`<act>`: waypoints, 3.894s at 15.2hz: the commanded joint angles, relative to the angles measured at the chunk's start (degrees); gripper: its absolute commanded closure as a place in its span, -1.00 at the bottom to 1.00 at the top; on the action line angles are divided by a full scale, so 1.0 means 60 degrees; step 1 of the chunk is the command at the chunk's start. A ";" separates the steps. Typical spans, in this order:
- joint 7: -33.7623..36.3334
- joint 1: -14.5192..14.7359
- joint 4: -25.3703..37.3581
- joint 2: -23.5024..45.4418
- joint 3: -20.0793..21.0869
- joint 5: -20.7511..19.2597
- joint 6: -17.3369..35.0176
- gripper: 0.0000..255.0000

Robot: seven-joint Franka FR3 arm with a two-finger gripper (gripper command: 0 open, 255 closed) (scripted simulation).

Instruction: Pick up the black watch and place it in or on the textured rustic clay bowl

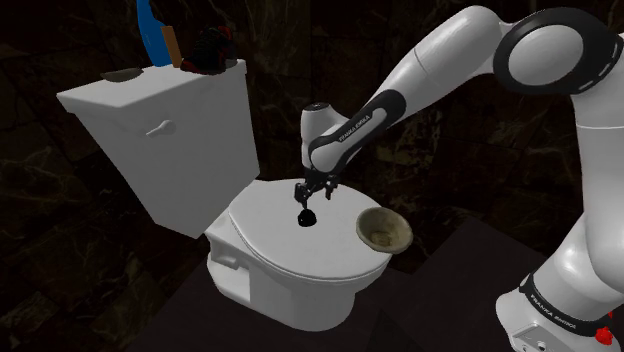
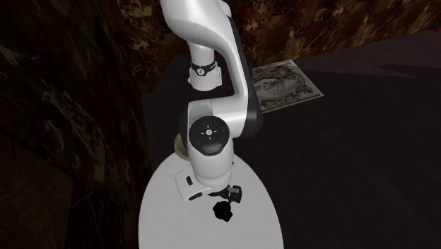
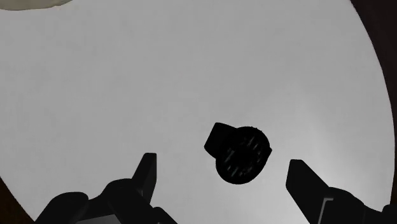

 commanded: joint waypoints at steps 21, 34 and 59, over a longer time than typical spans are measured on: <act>0.0292 0.0442 0.2078 0.2600 -0.0211 -0.0197 0.0361 1.00; 0.0266 0.0386 0.1897 0.2076 -0.0139 -0.0133 0.0018 1.00; 0.0093 0.0158 0.1816 -0.0126 0.0173 0.0248 -0.2092 1.00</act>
